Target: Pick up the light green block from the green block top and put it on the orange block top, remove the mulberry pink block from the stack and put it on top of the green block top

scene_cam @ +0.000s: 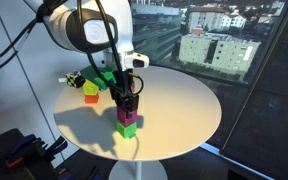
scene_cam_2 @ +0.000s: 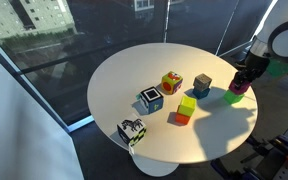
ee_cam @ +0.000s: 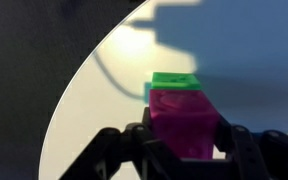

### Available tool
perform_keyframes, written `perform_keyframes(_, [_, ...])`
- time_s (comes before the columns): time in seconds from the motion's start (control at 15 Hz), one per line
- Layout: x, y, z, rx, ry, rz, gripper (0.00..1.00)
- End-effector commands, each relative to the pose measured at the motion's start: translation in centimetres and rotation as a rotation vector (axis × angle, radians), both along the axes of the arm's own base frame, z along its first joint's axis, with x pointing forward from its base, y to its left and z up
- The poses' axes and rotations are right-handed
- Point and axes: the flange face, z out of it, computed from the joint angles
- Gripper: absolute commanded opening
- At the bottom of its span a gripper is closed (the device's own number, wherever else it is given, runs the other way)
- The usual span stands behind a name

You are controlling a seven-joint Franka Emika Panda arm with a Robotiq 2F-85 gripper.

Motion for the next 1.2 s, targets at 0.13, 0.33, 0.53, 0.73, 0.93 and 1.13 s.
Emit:
perform_keyframes(0.13, [0.29, 0.53, -0.28, -0.013, -0.009, 0.032, 0.3])
perform_keyframes(0.33, [0.26, 0.68, -0.35, -0.014, -0.008, 0.034, 0.3])
perform_keyframes(0.53, [0.17, 0.78, -0.34, -0.019, -0.009, 0.034, 0.3])
perform_keyframes(0.73, [0.06, 0.83, -0.29, -0.024, -0.011, 0.038, 0.3])
perform_keyframes(0.93, [0.01, 0.81, -0.32, -0.027, -0.008, 0.044, 0.3])
perform_keyframes(1.13, [0.01, 0.86, -0.26, -0.025, -0.011, 0.044, 0.79])
